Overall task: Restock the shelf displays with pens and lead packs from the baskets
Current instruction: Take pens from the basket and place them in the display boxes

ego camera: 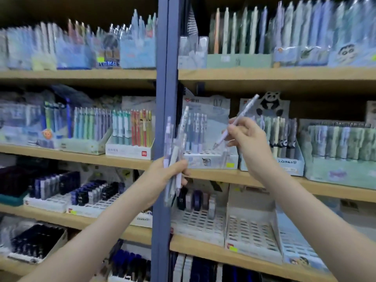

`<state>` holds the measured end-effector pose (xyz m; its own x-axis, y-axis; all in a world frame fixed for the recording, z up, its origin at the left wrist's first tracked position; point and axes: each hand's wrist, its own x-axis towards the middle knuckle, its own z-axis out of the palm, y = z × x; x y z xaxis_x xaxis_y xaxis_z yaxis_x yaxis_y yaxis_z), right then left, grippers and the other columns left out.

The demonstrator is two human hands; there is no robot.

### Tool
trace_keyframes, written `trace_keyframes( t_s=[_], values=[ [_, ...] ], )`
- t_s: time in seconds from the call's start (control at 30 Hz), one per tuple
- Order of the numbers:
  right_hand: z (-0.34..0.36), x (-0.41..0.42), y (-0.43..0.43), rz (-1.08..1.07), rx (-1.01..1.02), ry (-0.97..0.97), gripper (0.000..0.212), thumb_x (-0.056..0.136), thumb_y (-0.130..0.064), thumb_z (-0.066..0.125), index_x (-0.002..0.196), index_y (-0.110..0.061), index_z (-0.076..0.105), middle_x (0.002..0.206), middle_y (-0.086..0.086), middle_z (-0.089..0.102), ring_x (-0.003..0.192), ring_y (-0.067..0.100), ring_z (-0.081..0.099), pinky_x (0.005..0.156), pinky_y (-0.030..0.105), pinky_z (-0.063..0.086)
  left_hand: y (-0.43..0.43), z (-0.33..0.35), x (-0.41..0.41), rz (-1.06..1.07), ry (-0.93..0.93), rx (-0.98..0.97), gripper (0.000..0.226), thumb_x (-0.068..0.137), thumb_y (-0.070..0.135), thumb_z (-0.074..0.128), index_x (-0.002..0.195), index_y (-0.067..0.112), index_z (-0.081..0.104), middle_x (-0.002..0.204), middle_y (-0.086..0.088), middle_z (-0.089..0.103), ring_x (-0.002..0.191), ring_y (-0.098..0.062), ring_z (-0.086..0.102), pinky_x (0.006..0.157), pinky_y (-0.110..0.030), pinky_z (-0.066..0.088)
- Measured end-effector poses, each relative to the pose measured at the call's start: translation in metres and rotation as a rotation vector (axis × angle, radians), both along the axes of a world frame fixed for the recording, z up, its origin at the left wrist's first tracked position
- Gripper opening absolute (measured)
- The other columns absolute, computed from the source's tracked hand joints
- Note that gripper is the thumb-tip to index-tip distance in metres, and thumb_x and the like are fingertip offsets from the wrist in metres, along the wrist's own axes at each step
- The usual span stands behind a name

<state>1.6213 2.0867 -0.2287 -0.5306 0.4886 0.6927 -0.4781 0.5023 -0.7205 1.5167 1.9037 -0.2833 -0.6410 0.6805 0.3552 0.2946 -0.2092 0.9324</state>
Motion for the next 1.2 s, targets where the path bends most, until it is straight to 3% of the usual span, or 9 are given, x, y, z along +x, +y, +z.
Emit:
trace_keyframes(
  t_s=[0.17, 0.3, 0.4, 0.47, 0.63, 0.77, 0.97, 1.07, 1.2],
  values=[
    [0.018, -0.034, 0.007, -0.099, 0.084, -0.109, 0.011, 0.098, -0.013, 0.05, 0.096, -0.02, 0.057, 0.087, 0.005, 0.067, 0.082, 0.017, 0.065, 0.077, 0.03, 0.056, 0.002, 0.008, -0.021, 0.041, -0.032, 0.073, 0.03, 0.097, 0.023, 0.053, 0.076, 0.003, 0.062, 0.056, -0.003, 0.06, 0.054, -0.013, 0.058, 0.053, -0.02, 0.049],
    [0.017, -0.054, 0.012, -0.143, 0.151, -0.222, 0.008, 0.097, -0.015, 0.052, 0.097, -0.015, 0.06, 0.094, 0.001, 0.067, 0.075, 0.015, 0.064, 0.073, 0.034, 0.055, 0.008, 0.007, -0.03, 0.019, -0.053, 0.101, 0.025, 0.096, 0.022, 0.055, 0.08, 0.004, 0.062, 0.061, -0.003, 0.062, 0.05, -0.01, 0.058, 0.049, -0.021, 0.048],
    [0.016, -0.061, 0.011, -0.104, 0.205, -0.271, 0.008, 0.096, -0.013, 0.053, 0.098, -0.014, 0.06, 0.085, 0.003, 0.066, 0.072, 0.012, 0.063, 0.067, 0.024, 0.054, 0.012, 0.004, -0.035, -0.001, -0.053, 0.104, 0.025, 0.095, 0.023, 0.056, 0.079, 0.005, 0.062, 0.063, -0.004, 0.061, 0.051, -0.01, 0.057, 0.051, -0.021, 0.048],
    [0.013, -0.063, 0.009, -0.114, 0.254, -0.346, 0.005, 0.095, -0.012, 0.054, 0.097, -0.014, 0.059, 0.081, 0.004, 0.065, 0.07, 0.012, 0.061, 0.069, 0.026, 0.053, 0.014, 0.002, -0.038, -0.009, -0.046, 0.096, 0.026, 0.095, 0.025, 0.056, 0.078, 0.006, 0.061, 0.063, -0.004, 0.06, 0.052, -0.011, 0.057, 0.052, -0.021, 0.047],
    [0.007, -0.073, 0.008, -0.172, 0.339, -0.502, 0.019, 0.092, -0.015, 0.062, 0.074, -0.015, 0.053, 0.074, 0.01, 0.064, 0.07, 0.018, 0.058, 0.071, 0.032, 0.05, 0.018, -0.005, -0.04, -0.015, -0.055, 0.111, 0.028, 0.089, 0.031, 0.06, 0.071, 0.009, 0.062, 0.061, -0.004, 0.06, 0.057, -0.015, 0.057, 0.062, -0.027, 0.049],
    [0.004, -0.074, 0.007, -0.24, 0.333, -0.482, 0.017, 0.088, -0.017, 0.066, 0.083, -0.018, 0.05, 0.071, 0.0, 0.063, 0.065, 0.009, 0.054, 0.055, 0.021, 0.036, 0.018, -0.007, -0.039, -0.003, -0.054, 0.125, 0.03, 0.078, 0.038, 0.062, 0.071, 0.009, 0.061, 0.061, 0.0, 0.059, 0.057, -0.012, 0.059, 0.068, -0.029, 0.05],
    [0.0, -0.071, 0.001, -0.279, 0.367, -0.508, 0.018, 0.088, -0.017, 0.067, 0.091, -0.017, 0.048, 0.076, -0.002, 0.055, 0.073, 0.014, 0.053, 0.055, 0.022, 0.034, 0.016, -0.009, -0.033, -0.017, -0.068, 0.136, 0.028, 0.076, 0.037, 0.062, 0.069, 0.009, 0.061, 0.063, -0.001, 0.059, 0.055, -0.01, 0.059, 0.059, -0.021, 0.05],
    [-0.002, -0.057, -0.013, -0.368, 0.423, -0.374, 0.027, 0.09, -0.019, 0.064, 0.108, -0.017, 0.045, 0.087, -0.003, 0.047, 0.081, 0.013, 0.048, 0.064, 0.022, 0.034, 0.016, -0.008, -0.026, -0.054, -0.051, 0.118, 0.029, 0.082, 0.034, 0.059, 0.071, 0.008, 0.059, 0.059, 0.003, 0.059, 0.051, -0.009, 0.056, 0.055, -0.019, 0.047],
    [-0.015, -0.033, -0.047, -0.052, 0.261, -0.332, 0.018, 0.093, -0.033, 0.057, 0.098, -0.016, 0.057, 0.082, -0.001, 0.059, 0.074, 0.01, 0.054, 0.072, 0.025, 0.045, 0.019, -0.008, -0.016, -0.121, -0.029, 0.119, 0.025, 0.09, 0.028, 0.055, 0.078, 0.006, 0.056, 0.054, 0.005, 0.057, 0.048, -0.008, 0.052, 0.049, -0.018, 0.044]
  ],
)
